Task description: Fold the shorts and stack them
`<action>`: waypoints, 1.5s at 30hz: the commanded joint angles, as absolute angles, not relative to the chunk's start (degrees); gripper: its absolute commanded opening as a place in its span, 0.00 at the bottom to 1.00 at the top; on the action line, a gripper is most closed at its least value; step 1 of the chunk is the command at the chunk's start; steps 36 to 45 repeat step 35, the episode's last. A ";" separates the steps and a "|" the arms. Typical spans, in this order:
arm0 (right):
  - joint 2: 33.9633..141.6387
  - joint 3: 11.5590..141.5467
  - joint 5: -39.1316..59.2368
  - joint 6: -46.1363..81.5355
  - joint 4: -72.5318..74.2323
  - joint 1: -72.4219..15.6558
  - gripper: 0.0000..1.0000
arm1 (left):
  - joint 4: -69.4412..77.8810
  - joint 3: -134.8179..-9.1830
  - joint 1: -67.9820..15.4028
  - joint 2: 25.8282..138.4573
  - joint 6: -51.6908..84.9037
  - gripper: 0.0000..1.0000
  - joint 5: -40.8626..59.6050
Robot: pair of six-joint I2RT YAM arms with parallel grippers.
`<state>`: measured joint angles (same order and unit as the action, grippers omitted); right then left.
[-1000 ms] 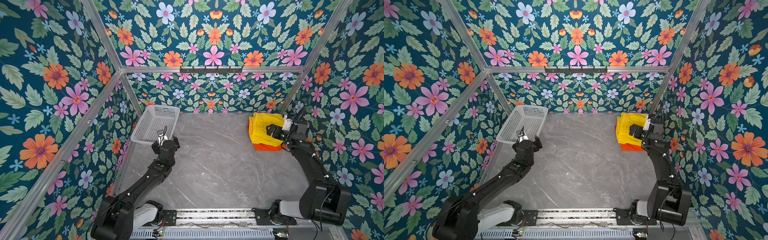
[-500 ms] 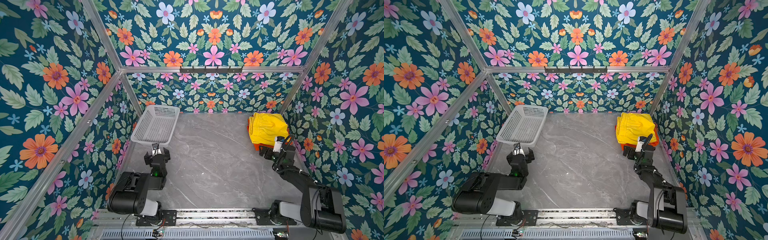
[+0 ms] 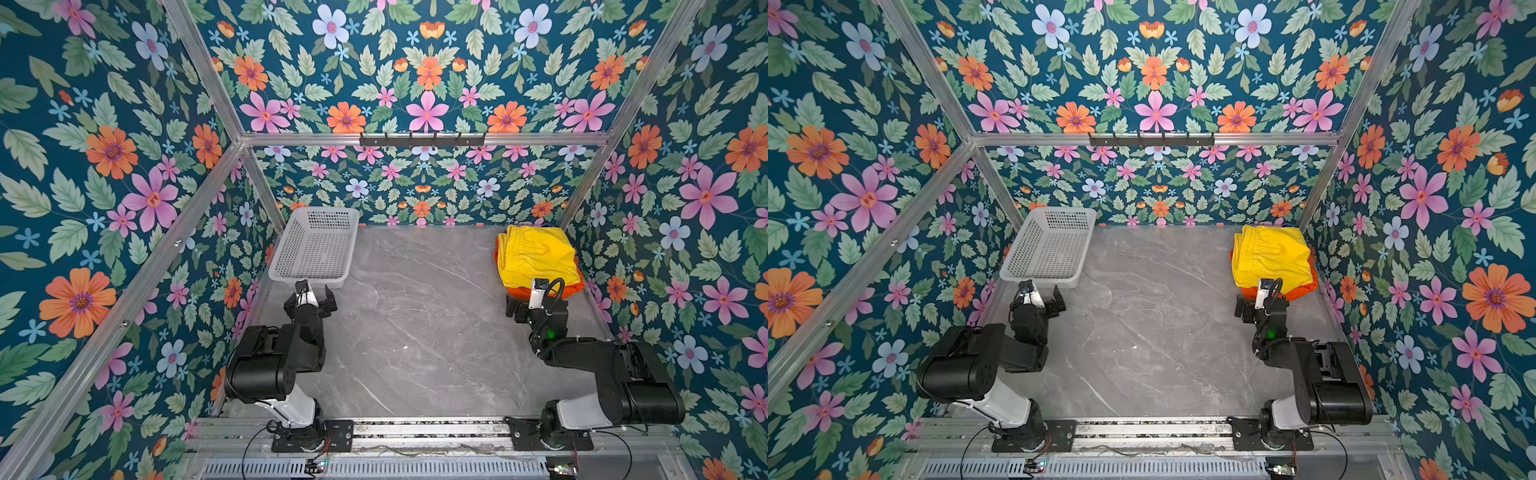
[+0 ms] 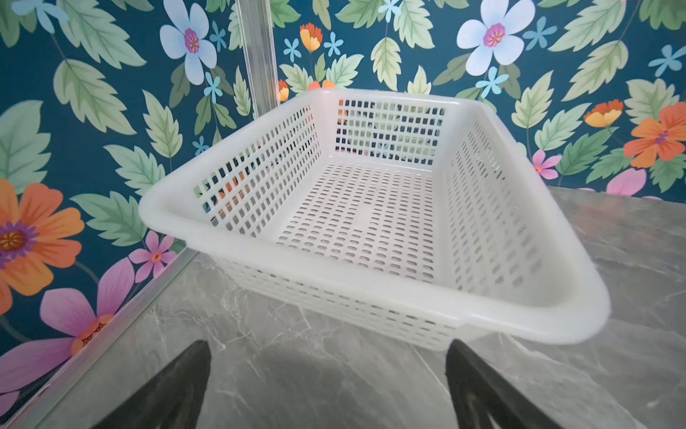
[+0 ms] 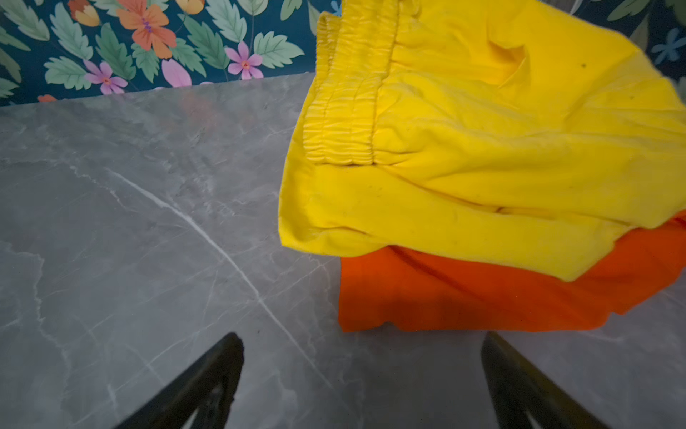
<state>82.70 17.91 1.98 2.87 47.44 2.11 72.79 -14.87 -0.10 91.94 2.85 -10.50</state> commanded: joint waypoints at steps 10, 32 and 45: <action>82.37 18.27 1.58 2.90 49.22 2.11 0.99 | 72.59 -15.03 -0.11 91.85 3.16 1.00 -8.92; 82.49 18.19 1.63 2.94 49.44 2.11 0.99 | 71.89 -15.43 -0.09 92.02 3.19 1.00 -8.95; 82.48 18.19 1.60 2.97 49.42 2.10 0.99 | 72.25 -15.20 -0.19 91.80 2.99 1.00 -8.96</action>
